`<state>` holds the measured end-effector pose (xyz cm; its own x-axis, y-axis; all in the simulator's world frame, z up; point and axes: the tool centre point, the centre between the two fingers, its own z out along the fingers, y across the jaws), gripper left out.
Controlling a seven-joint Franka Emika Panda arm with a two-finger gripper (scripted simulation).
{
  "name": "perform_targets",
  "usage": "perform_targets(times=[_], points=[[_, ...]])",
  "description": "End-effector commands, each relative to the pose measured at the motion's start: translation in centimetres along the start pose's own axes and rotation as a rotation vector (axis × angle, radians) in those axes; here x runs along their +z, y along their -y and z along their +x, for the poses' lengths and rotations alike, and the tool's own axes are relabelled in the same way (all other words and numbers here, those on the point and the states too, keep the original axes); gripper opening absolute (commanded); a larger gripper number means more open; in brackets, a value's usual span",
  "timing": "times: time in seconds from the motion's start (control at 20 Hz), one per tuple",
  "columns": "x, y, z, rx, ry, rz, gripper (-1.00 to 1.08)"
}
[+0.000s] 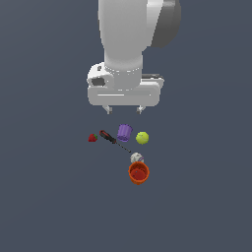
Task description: Pick up a designated object from a clutter of objects.
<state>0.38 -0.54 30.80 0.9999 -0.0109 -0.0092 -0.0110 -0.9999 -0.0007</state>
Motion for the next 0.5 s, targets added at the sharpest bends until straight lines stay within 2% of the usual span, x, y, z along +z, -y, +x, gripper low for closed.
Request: perform_targets(times=[0.0,0.45], points=[[0.0,0.0,0.0,0.0,0.0,0.0,1.08],[0.0,1.6,-0.1,-0.01,0.001,0.014,1.08]])
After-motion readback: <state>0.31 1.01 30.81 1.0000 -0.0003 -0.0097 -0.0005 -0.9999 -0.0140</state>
